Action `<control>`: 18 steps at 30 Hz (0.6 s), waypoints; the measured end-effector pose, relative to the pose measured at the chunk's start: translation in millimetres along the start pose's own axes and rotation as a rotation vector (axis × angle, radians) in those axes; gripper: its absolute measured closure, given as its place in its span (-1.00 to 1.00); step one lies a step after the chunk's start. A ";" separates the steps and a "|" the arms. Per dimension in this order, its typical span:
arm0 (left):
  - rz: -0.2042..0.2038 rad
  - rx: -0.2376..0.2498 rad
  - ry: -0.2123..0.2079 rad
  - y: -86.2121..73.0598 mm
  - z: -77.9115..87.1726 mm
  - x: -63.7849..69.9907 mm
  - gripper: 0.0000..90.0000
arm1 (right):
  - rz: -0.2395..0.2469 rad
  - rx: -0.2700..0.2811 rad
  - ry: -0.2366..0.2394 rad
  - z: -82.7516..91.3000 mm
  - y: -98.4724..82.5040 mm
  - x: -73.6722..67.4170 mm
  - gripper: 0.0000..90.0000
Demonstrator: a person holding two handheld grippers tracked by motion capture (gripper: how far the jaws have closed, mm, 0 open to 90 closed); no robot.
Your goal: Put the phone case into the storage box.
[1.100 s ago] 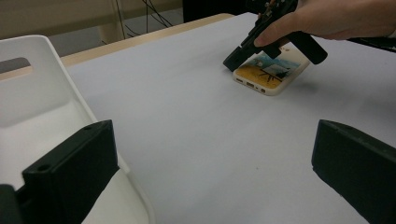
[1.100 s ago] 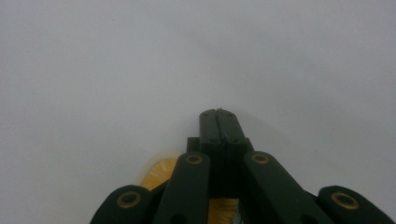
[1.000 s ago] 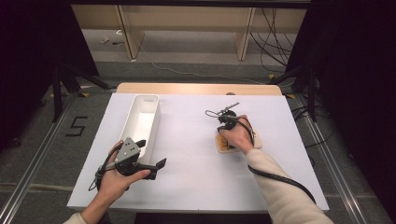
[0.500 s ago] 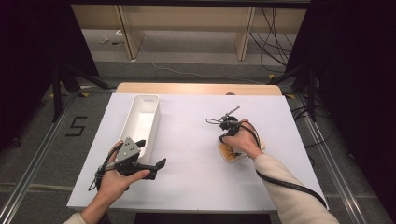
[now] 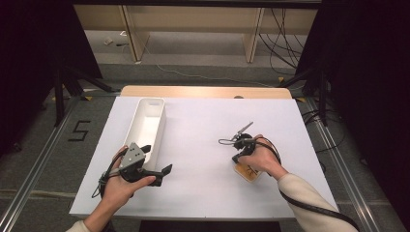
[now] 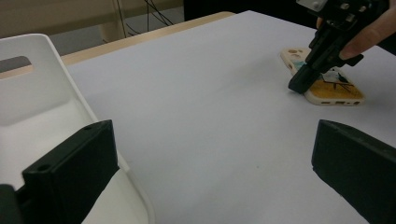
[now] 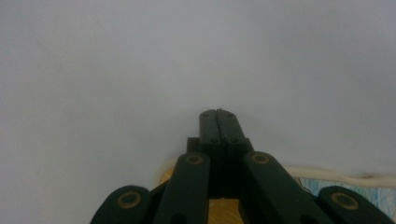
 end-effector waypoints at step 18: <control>-0.004 0.001 0.001 0.6 0.3 1.3 -1.00 | 0.037 -0.060 0.029 35.5 -59.7 -5.4 1.00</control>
Point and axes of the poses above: each handheld gripper's, and its own axes: z roughly backward along the jaws, y roughly out of its top, x roughly to its right, the point moved 6 cm from there along -z, roughly forward along the jaws, and after that the axes turned 3 degrees about x, right-handed, at the moved point
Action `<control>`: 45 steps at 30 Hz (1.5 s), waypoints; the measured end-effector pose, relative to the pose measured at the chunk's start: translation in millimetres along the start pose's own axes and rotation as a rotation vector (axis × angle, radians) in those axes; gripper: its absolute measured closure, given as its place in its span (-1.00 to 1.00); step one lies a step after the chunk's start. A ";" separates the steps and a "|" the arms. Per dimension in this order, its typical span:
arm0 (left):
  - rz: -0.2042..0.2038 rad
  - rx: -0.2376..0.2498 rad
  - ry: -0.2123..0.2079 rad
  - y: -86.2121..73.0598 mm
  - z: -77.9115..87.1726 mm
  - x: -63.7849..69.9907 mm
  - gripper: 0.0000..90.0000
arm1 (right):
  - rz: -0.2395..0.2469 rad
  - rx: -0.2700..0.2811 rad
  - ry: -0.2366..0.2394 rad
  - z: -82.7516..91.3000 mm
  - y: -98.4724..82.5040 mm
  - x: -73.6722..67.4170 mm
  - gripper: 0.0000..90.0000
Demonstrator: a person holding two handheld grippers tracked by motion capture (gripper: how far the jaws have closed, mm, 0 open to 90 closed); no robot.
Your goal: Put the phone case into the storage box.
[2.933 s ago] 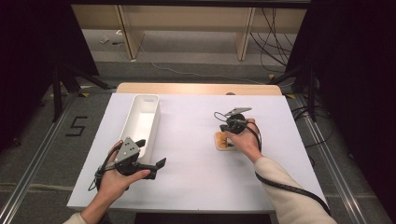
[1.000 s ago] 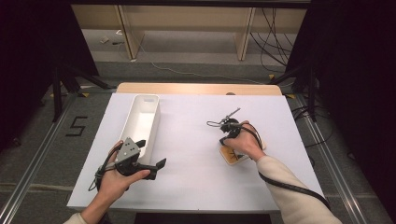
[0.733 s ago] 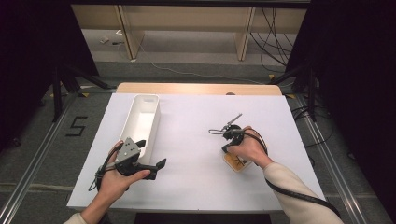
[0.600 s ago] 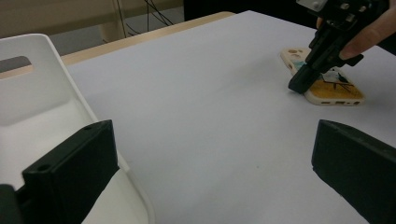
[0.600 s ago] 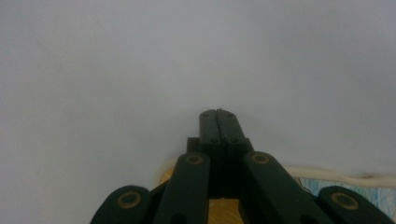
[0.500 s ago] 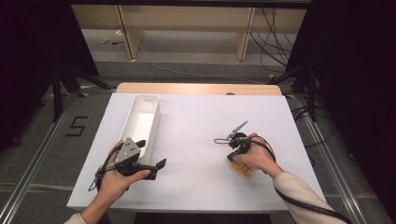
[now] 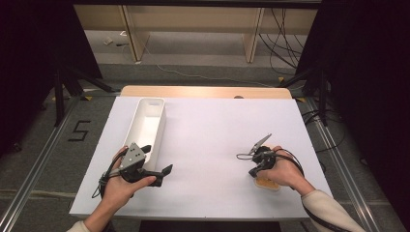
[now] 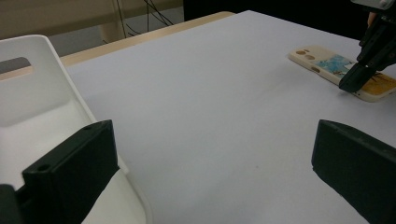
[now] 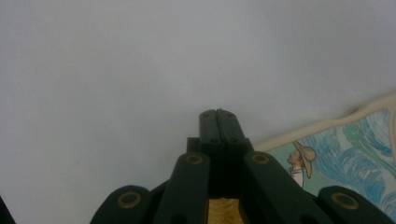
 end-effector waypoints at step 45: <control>-0.005 0.005 -0.003 1.4 0.8 1.4 -1.00 | -0.266 0.232 -0.246 49.9 -31.8 55.2 -0.20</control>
Point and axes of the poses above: each handheld gripper's, and its own axes: z roughly backward along the jaws, y roughly out of its top, x roughly to its right, the point moved 6 cm from there along -z, roughly forward along the jaws, and after that the axes turned 3 degrees about x, right-handed, at the moved point
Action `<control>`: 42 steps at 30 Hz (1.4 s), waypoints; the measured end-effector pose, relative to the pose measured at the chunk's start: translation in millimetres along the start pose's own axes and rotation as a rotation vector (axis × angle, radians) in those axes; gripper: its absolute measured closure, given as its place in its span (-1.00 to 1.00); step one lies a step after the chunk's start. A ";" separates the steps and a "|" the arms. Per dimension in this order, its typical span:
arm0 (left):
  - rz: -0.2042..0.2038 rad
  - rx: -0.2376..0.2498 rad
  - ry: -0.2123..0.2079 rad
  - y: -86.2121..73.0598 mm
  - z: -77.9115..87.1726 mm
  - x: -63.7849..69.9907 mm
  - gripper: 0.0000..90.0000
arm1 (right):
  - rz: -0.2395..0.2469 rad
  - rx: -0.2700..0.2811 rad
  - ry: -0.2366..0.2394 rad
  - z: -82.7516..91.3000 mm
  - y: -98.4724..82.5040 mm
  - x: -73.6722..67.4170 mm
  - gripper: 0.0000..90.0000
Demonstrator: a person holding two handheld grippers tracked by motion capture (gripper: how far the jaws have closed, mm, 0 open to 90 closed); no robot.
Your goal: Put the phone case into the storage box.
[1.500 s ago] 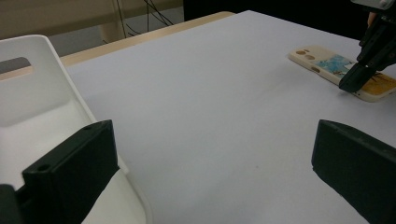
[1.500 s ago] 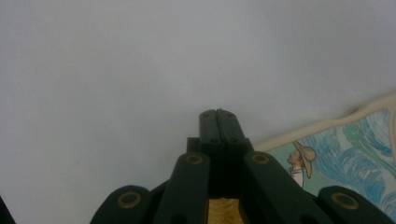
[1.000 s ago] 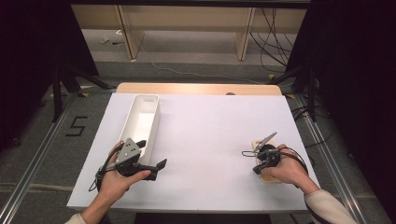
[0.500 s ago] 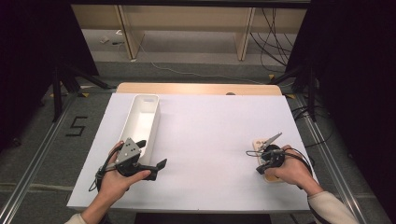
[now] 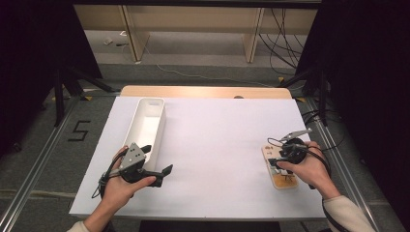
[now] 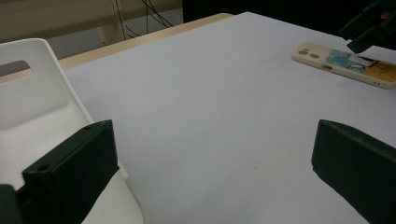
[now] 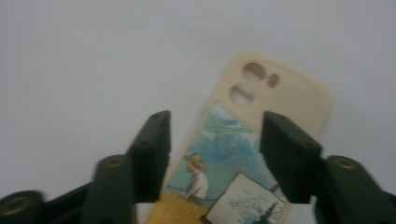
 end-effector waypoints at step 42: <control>-0.004 0.000 -0.002 0.2 -0.1 -0.1 -1.00 | -0.213 -0.311 -0.135 -29.6 -31.2 0.1 -0.91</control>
Point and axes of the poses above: each handheld gripper's, and its own axes: z roughly backward along the jaws, y roughly out of its top, x roughly to its right, the point moved 6 cm from there along -z, roughly forward along the jaws, and after that the axes turned 3 degrees about x, right-handed, at the moved point
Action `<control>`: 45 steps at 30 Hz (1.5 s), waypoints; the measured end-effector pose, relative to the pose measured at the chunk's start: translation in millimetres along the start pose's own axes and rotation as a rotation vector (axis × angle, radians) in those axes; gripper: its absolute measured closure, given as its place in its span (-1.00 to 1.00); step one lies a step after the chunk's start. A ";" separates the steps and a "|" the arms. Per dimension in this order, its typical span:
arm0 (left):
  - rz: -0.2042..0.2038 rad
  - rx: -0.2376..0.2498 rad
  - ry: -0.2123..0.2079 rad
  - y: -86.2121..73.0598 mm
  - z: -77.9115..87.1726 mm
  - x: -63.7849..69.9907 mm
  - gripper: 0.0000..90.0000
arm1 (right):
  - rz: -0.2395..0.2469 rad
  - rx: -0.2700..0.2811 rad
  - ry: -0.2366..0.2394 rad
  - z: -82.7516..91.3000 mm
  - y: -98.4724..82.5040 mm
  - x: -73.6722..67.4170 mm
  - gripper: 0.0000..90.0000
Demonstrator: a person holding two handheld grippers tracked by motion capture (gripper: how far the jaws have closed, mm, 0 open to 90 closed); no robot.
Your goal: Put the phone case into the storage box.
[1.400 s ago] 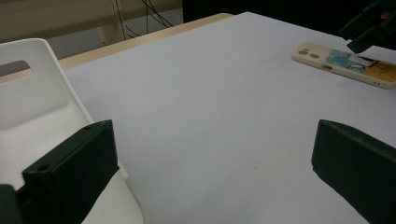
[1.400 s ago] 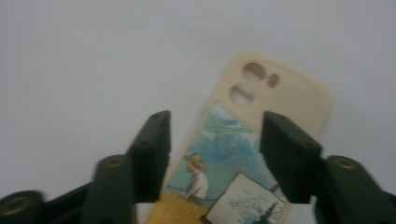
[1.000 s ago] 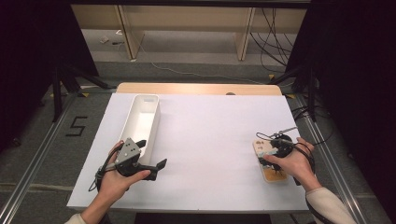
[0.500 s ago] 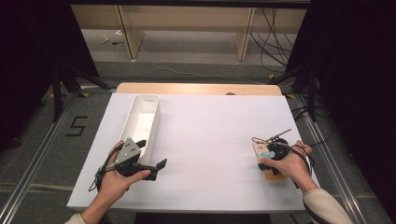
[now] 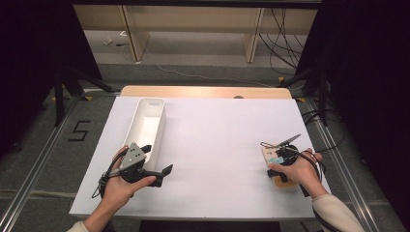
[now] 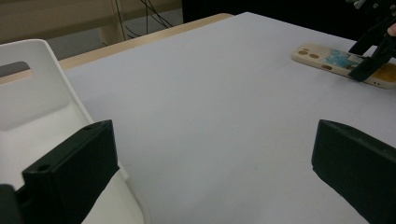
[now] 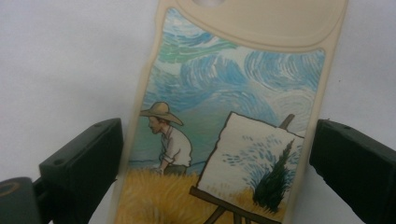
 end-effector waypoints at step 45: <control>-0.003 0.000 0.001 0.1 0.1 -0.2 -1.00 | -0.073 -0.032 -0.005 -1.0 -1.1 0.2 -0.85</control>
Point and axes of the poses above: each handheld gripper's, and its own axes: z roughly backward along the jaws, y roughly out of its top, x roughly to its right, the point moved 6 cm from there along -z, roughly forward along the jaws, and after that the axes turned 3 degrees about x, right-handed, at the moved point
